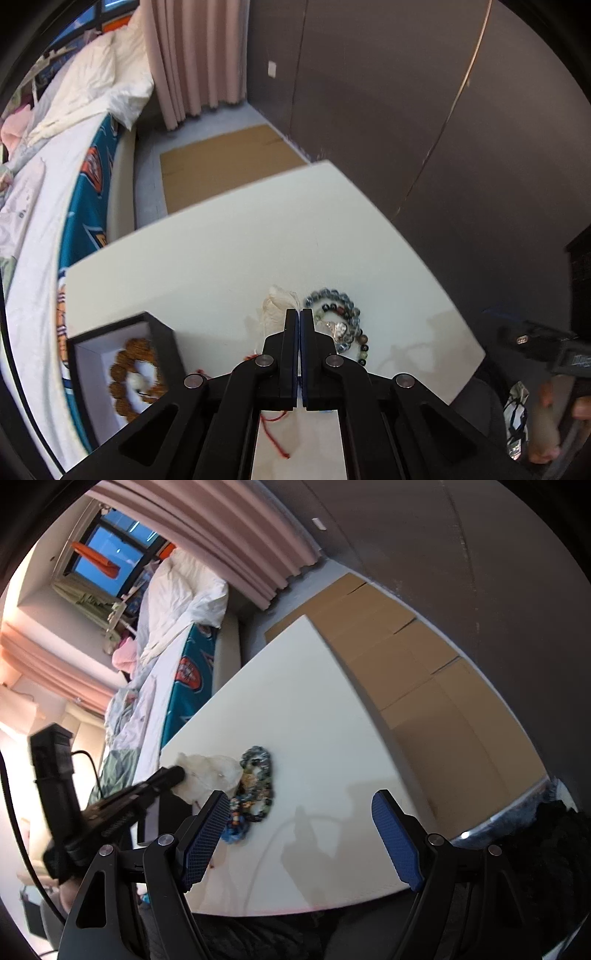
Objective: Organize jewelry
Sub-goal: 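Reach the left gripper to the white mesh pouch and grasp it, then place the white pouch into the box with the left gripper while the right gripper grasps the blue beaded bracelet, then lower the blue beaded bracelet into the box and open the right gripper, then reach the left gripper to the red string bracelet and grasp it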
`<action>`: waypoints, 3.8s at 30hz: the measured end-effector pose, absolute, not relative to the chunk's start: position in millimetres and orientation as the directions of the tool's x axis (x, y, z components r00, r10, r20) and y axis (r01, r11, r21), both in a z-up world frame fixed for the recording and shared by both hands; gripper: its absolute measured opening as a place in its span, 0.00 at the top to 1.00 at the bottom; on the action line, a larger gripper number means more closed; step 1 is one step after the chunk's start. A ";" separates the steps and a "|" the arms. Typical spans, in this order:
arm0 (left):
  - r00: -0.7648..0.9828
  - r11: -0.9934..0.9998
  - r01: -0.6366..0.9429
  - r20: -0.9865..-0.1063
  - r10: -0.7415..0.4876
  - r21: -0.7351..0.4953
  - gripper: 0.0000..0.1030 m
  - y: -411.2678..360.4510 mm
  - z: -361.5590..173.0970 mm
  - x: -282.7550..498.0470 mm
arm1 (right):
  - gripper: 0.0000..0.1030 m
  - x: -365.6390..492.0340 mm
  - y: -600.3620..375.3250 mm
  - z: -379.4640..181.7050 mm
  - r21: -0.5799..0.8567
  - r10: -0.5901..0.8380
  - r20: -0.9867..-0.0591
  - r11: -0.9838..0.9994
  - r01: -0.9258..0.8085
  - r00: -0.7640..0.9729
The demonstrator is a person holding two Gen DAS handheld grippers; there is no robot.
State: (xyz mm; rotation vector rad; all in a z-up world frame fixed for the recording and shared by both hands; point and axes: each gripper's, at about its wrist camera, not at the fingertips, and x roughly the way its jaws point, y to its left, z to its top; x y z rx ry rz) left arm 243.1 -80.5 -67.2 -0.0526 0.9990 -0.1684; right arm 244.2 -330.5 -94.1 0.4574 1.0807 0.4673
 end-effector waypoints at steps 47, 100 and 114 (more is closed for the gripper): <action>0.581 0.950 -0.064 -0.786 -0.214 -0.307 0.81 55.7 -41.5 190.4 | 0.91 224.7 -198.4 -51.8 0.474 0.578 -0.747 0.810 -0.346 0.329; 0.532 0.963 0.023 -0.813 -0.238 -0.267 0.36 -0.1 -44.6 200.7 | 0.30 237.0 -244.5 -70.0 0.507 0.555 -0.760 0.832 -0.226 0.337; 0.412 0.973 0.137 -0.882 -0.227 -0.187 0.60 -65.4 -82.1 205.1 | 0.30 227.2 -287.7 -96.4 0.507 0.551 -0.746 0.834 -0.217 0.374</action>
